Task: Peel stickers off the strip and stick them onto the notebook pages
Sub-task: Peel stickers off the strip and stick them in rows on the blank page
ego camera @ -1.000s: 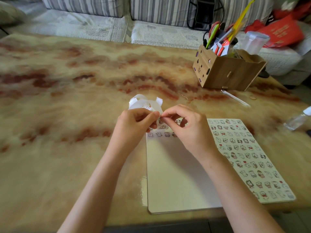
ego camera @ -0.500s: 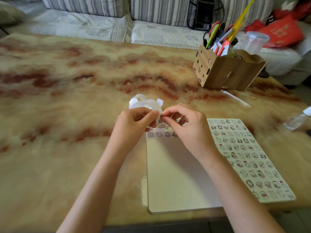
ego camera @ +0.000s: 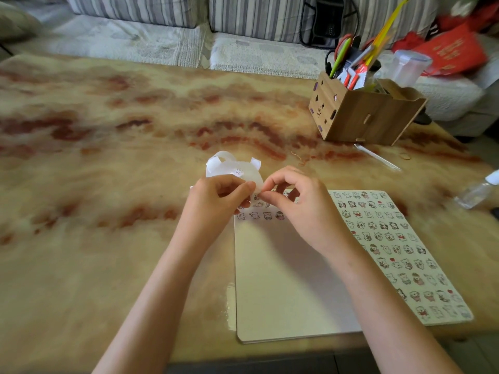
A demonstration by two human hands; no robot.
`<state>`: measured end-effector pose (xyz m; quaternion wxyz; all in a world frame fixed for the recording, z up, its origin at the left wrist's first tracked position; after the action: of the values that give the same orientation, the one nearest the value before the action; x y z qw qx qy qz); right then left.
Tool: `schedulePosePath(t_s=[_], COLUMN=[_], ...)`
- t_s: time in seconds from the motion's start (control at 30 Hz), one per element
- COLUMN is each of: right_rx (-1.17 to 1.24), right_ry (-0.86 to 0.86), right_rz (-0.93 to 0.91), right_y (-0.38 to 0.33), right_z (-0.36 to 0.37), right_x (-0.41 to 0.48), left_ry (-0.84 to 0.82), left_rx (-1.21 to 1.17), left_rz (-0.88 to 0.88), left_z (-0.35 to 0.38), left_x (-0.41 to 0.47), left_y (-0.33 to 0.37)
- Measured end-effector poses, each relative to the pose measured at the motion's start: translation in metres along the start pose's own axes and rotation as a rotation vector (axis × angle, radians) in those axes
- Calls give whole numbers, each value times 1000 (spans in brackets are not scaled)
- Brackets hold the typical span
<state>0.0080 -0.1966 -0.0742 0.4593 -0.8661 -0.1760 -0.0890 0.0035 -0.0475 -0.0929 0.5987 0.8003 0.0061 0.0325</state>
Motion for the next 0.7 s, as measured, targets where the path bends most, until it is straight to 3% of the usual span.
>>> schedulePosePath(t_s=[0.1,0.27,0.47,0.7], right_rx=[51,175,-26,-107], right_ry=[-14,-33,-121,-164], right_rz=[-2,161,467,510], right_y=[-3,7,47,48], right_z=[-4,-29,-60,-53], right_x=[0,1,-11,-11], left_ry=[23,61,55,47], left_rx=[-13,-4,26,33], left_rz=[-9,-22,-31,-26], left_z=[-1,-4,-4,-2], left_x=[0,1,1,0], left_y=[0,-3,-4,-3])
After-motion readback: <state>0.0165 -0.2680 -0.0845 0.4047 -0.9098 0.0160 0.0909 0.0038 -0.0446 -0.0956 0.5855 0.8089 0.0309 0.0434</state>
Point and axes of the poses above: each hand's wrist, its own x-axis towards the middle knuckle, its own z-axis out of the palm, y = z × x, the point moved 5 cm from there along x, towards the middle knuckle, and after that the axes turned 1 degree about -y, right-handed, at the moved point
